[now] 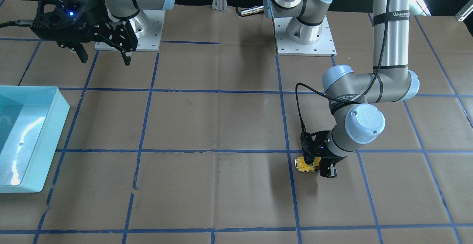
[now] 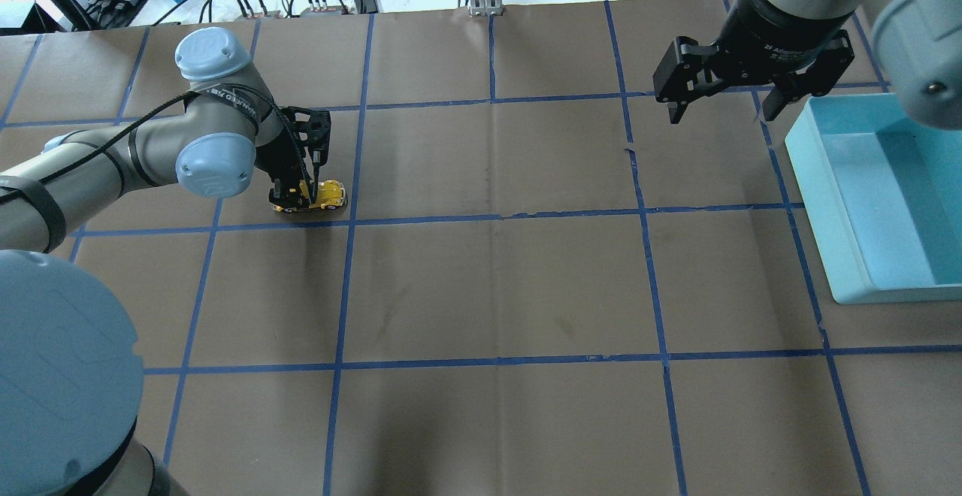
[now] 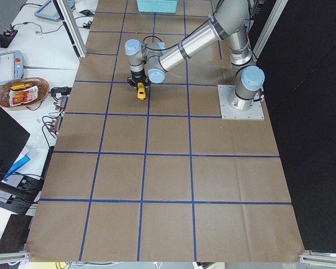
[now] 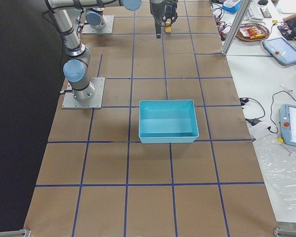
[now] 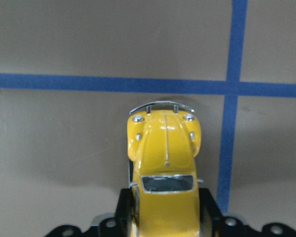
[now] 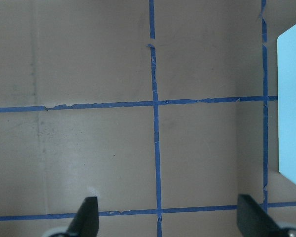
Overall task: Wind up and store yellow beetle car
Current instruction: 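Pull the held car backward along the table to wind it up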
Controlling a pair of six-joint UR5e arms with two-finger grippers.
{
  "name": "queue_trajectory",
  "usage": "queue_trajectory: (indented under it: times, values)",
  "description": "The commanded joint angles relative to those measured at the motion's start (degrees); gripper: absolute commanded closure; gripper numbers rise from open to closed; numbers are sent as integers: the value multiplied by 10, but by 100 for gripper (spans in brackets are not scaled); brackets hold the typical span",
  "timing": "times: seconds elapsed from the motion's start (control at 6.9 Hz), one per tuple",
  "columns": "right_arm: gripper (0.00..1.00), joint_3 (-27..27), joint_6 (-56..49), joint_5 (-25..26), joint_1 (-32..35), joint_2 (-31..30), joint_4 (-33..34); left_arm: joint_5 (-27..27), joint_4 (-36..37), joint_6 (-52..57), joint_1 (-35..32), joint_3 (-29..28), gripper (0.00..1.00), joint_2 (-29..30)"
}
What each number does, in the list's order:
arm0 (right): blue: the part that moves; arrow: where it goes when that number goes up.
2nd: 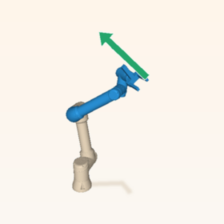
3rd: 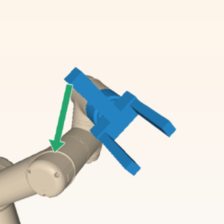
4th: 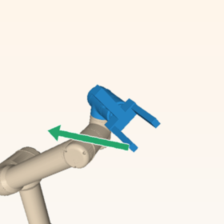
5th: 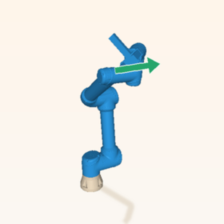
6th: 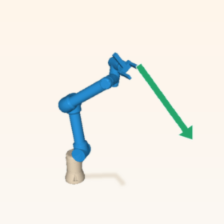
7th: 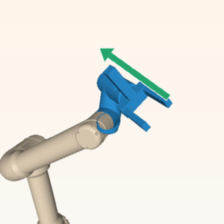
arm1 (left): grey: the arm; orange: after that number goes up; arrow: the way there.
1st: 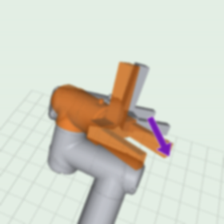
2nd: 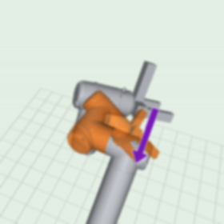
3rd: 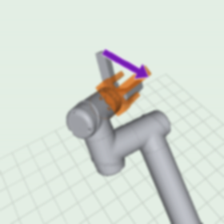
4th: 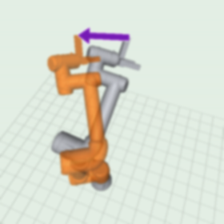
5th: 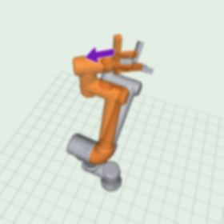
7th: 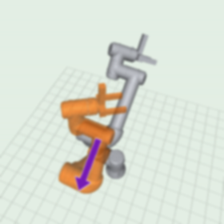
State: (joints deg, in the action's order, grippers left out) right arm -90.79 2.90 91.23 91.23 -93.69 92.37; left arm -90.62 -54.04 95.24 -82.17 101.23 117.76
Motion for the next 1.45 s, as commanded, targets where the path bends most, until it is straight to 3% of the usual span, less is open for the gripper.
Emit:
queue_trajectory:
  times: [0.0,1.31]
  values:
    - [1,0,0,0,0,-1,0,3,4,10,15,6,100,0]
    - [1,0,0,0,0,-1,1,4,9,73,65,8,100,0]
